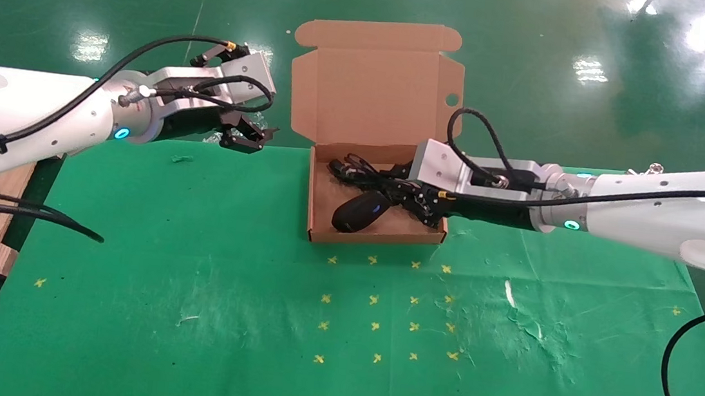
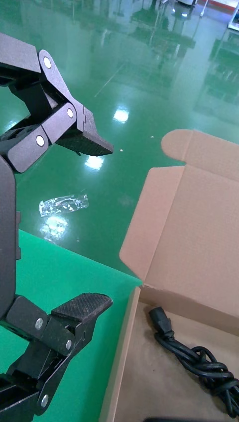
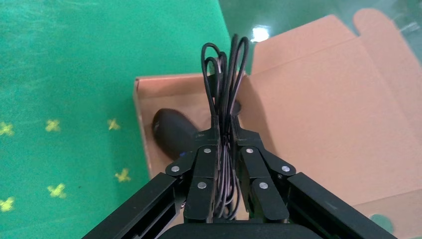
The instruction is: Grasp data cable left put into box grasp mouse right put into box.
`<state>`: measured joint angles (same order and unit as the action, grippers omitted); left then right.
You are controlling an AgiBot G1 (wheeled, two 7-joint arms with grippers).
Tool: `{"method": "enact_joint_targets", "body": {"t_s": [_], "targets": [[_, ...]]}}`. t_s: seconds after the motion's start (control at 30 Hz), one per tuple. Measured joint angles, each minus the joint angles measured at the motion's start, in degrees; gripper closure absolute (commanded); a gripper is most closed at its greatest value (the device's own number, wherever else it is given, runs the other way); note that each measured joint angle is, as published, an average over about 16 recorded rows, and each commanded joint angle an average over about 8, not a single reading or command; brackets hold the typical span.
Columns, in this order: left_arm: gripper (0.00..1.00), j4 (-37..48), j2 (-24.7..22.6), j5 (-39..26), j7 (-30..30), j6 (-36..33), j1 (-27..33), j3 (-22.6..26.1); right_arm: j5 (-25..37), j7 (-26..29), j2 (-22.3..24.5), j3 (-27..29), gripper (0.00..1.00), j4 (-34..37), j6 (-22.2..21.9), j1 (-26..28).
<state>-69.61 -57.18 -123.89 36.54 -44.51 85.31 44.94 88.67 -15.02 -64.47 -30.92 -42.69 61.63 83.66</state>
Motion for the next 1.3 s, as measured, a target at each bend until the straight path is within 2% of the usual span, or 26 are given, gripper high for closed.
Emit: {"method": "enact_joint_targets", "body": {"t_s": [0.57, 1.3], "targets": [[0.00, 0.2, -0.3, 0.1, -0.1, 0.0, 0.0, 0.1, -2.3, 2.3, 2.3, 0.7, 0.00, -3.9, 2.0, -1.1], [0.00, 0.2, -0.2, 0.6, -0.2, -0.3, -0.2, -0.1, -18.6, 10.9, 12.2, 5.8, 0.00, -13.8, 10.0, -8.8]]}}
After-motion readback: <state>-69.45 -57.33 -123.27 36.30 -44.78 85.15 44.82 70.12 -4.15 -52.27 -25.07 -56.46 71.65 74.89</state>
